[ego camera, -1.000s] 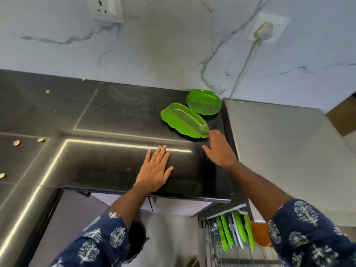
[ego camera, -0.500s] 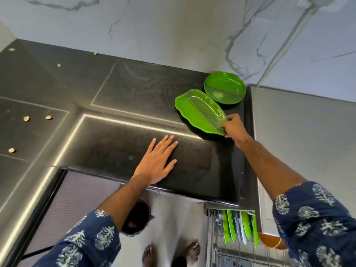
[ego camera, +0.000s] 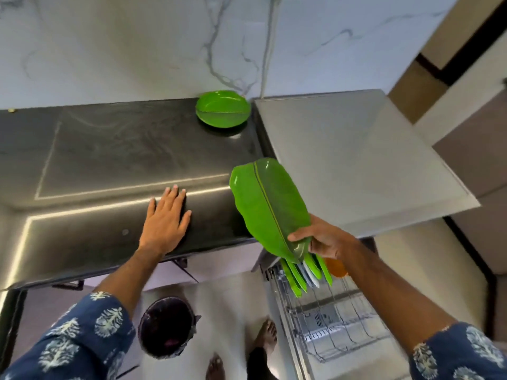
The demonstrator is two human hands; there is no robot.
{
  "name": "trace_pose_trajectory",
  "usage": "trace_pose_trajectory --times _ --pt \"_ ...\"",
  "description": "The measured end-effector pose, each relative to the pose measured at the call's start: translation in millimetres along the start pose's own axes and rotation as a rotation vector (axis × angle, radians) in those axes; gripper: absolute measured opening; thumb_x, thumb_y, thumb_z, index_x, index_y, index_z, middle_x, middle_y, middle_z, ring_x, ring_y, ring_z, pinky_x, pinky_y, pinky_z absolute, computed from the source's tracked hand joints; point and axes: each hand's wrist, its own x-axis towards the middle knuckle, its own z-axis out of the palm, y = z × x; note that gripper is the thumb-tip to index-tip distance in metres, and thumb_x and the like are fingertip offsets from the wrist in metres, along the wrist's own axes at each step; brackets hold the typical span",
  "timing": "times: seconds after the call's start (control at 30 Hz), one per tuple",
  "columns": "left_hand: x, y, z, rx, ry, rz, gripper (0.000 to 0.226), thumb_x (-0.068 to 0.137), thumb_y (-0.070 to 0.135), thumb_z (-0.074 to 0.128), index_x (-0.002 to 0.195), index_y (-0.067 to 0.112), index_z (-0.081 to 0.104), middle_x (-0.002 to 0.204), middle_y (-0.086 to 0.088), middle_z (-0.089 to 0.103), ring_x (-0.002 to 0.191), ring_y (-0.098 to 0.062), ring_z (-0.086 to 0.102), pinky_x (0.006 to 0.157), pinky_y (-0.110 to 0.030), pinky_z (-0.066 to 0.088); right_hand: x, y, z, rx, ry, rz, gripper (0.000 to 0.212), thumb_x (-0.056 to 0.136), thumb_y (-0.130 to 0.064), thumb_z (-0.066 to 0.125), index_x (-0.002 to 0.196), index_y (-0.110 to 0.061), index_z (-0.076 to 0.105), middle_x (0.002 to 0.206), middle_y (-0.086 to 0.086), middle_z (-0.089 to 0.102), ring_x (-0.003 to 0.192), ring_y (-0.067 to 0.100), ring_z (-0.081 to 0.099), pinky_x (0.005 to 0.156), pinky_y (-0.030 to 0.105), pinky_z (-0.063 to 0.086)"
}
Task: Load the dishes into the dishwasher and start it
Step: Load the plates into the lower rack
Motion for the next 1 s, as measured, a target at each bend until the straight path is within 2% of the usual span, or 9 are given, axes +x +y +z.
trace_pose_trajectory --times 0.13,0.23,0.4,0.57,0.67,0.73,0.83,0.9,1.0 --pt "-3 28 -1 0.008 0.009 0.077 0.045 0.102 0.027 0.048 0.144 0.012 0.045 0.154 -0.015 0.040 0.145 -0.035 0.034 0.114 -0.062 0.025 -69 49 -9 0.129 0.134 -0.037 0.064 0.071 0.022 0.063 0.130 -0.001 0.052 0.122 0.025 0.066 0.099 0.035 0.070 0.080 0.044 0.061" --pt "-6 87 -1 -0.029 -0.024 0.322 0.048 0.097 0.035 0.035 0.138 0.014 0.049 0.147 -0.010 0.047 0.135 -0.032 0.046 0.111 -0.052 0.030 -118 89 -21 0.211 0.269 -0.056 0.064 0.072 0.023 0.063 0.128 -0.007 0.056 0.120 0.021 0.068 0.104 0.037 0.068 0.084 0.045 0.059" --pt "-12 223 0 -0.107 -0.073 0.648 0.051 0.093 0.033 0.038 0.140 0.018 0.049 0.150 -0.006 0.045 0.137 -0.026 0.043 0.116 -0.050 0.030 -199 158 -54 0.389 0.473 -0.076 0.051 0.081 0.020 0.057 0.126 -0.005 0.058 0.111 0.016 0.073 0.094 0.032 0.072 0.075 0.040 0.061" --pt "-17 350 19 0.079 -0.170 0.979 0.053 0.089 0.026 0.044 0.141 0.018 0.047 0.153 -0.009 0.040 0.138 -0.030 0.042 0.115 -0.055 0.030 -257 229 -117 0.354 0.666 -0.036 0.047 0.087 0.021 0.051 0.121 -0.010 0.056 0.098 0.007 0.075 0.087 0.023 0.073 0.070 0.034 0.060" --pt "-3 437 40 0.226 -0.167 1.105 0.057 0.089 0.025 0.054 0.145 0.015 0.046 0.156 -0.012 0.037 0.143 -0.032 0.037 0.115 -0.058 0.031 -275 270 -174 0.273 0.816 0.042 0.028 0.097 0.003 0.052 0.121 -0.010 0.057 0.095 0.004 0.072 0.083 0.018 0.069 0.064 0.028 0.058" --pt "15 493 50 0.292 -0.154 1.103 0.060 0.088 0.024 0.058 0.145 0.012 0.045 0.158 -0.014 0.034 0.145 -0.036 0.033 0.115 -0.062 0.030 -273 294 -222 0.216 0.912 0.090 0.025 0.101 -0.015 0.054 0.125 -0.008 0.060 0.102 0.007 0.071 0.086 0.020 0.069 0.073 0.033 0.058" --pt "50 570 85 0.370 -0.153 0.987 0.069 0.086 0.024 0.063 0.149 0.009 0.038 0.162 -0.020 0.023 0.147 -0.044 0.026 0.112 -0.066 0.029 -261 323 -306 0.147 0.997 0.149 0.022 0.101 -0.021 0.052 0.117 -0.013 0.065 0.107 0.009 0.071 0.092 0.024 0.067 0.092 0.040 0.053" --pt "72 589 111 0.327 -0.144 0.833 0.072 0.086 0.023 0.064 0.149 0.005 0.034 0.160 -0.026 0.021 0.144 -0.048 0.026 0.111 -0.062 0.032 -246 340 -354 0.029 1.031 0.166 0.022 0.099 -0.025 0.051 0.115 -0.019 0.065 0.110 0.009 0.069 0.097 0.025 0.065 0.093 0.038 0.051" --pt "90 593 156 0.286 -0.077 0.694 0.070 0.084 0.029 0.071 0.138 0.000 0.037 0.140 -0.032 0.038 0.126 -0.051 0.040 0.099 -0.061 0.043 -215 378 -437 -0.191 1.088 0.211 0.031 0.097 -0.023 0.047 0.126 -0.017 0.059 0.117 0.018 0.067 0.106 0.034 0.064 0.088 0.038 0.048"
